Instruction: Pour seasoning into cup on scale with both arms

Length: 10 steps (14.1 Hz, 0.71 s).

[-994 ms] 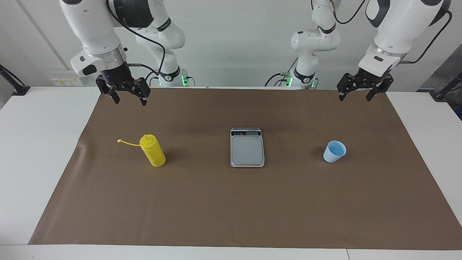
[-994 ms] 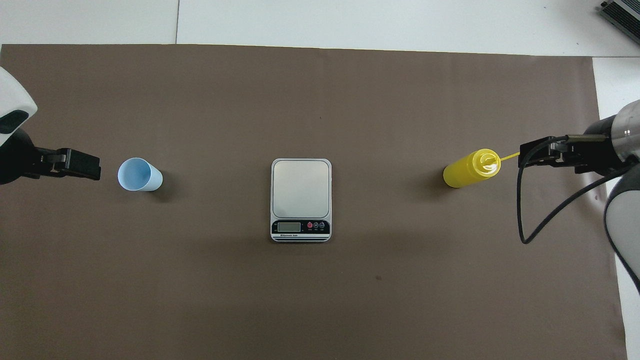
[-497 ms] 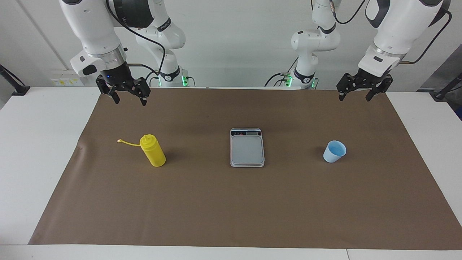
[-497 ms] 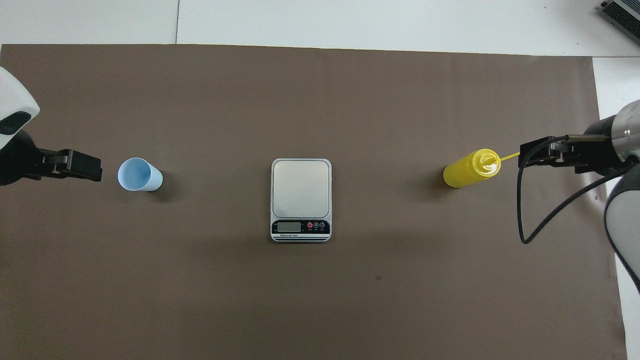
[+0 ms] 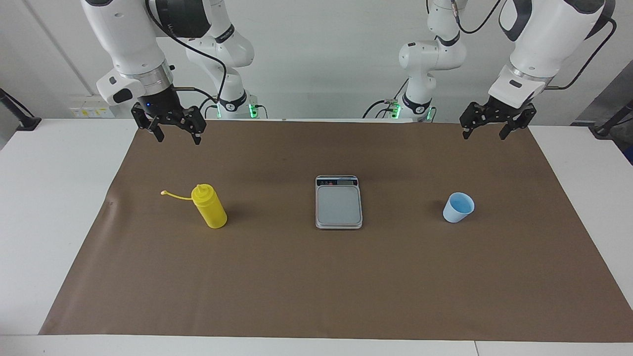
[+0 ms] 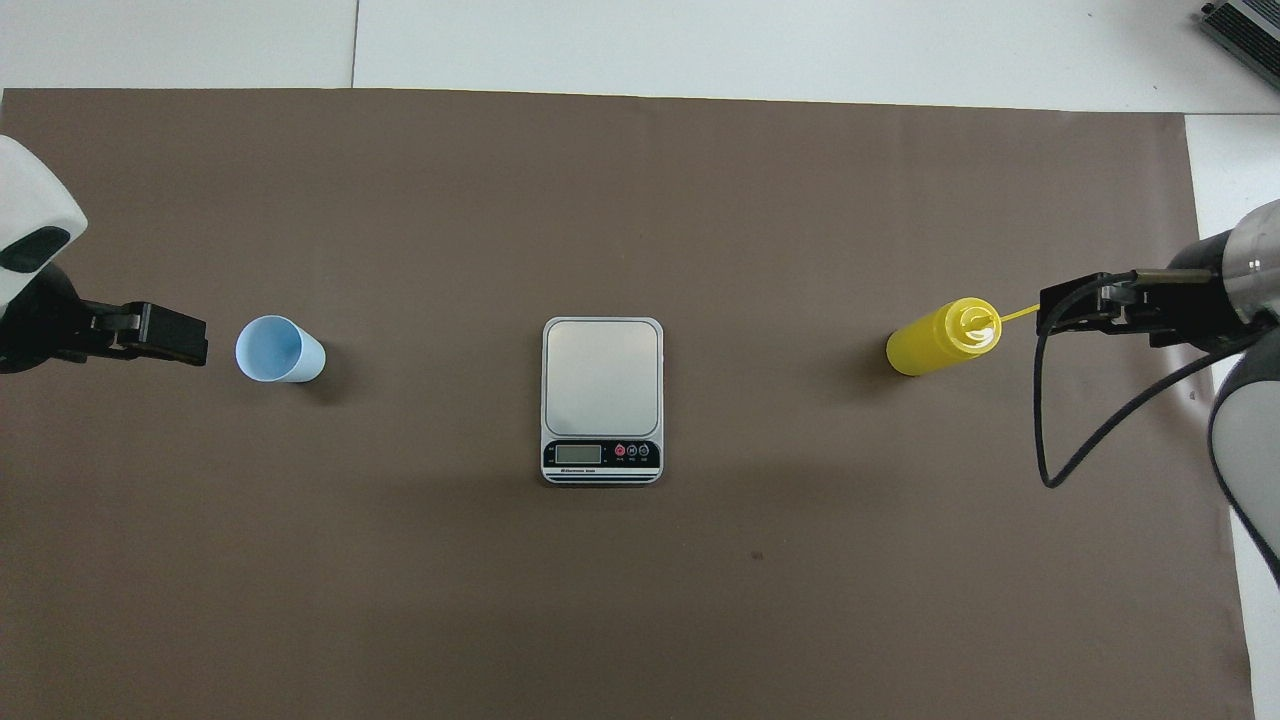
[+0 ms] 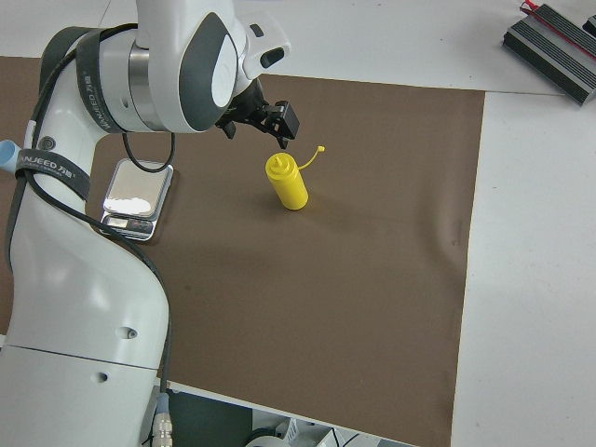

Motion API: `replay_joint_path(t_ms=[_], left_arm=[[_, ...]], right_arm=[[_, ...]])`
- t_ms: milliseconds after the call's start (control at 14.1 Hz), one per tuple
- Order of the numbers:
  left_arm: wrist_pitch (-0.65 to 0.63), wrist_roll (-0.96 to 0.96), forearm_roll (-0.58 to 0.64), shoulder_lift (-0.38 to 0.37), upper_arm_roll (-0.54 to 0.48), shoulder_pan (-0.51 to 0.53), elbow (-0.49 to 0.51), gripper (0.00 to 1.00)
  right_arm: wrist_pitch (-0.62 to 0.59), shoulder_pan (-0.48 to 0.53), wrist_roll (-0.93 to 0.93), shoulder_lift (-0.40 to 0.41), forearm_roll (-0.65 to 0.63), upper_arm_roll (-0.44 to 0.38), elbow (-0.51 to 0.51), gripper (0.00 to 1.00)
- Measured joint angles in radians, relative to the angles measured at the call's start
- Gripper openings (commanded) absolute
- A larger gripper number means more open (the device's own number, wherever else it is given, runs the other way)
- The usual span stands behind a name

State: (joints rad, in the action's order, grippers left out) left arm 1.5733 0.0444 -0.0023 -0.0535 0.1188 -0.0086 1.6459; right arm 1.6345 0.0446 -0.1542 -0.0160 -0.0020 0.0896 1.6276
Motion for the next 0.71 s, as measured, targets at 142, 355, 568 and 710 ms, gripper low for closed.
replay_joint_path(t_ms=[142, 355, 568, 710], left_arm=[[0.012, 0.0, 0.0, 0.002, -0.004, 0.006, 0.003, 1.0], [0.07, 0.0, 0.0, 0.038, -0.007, 0.045, 0.019, 1.0], [0.156, -0.007, 0.0, 0.103, -0.01, 0.092, 0.046, 1.0], [0.269, -0.007, 0.0, 0.132, -0.01, 0.099, 0.12, 1.0]], right_arm=[[0.0, 0.0, 0.0, 0.0, 0.0, 0.0, 0.0, 1.0], [0.0, 0.0, 0.0, 0.0, 0.0, 0.0, 0.0, 1.0], [0.0, 0.0, 0.0, 0.0, 0.0, 0.0, 0.0, 1.0], [0.0, 0.0, 0.0, 0.0, 0.0, 0.0, 0.0, 1.0]])
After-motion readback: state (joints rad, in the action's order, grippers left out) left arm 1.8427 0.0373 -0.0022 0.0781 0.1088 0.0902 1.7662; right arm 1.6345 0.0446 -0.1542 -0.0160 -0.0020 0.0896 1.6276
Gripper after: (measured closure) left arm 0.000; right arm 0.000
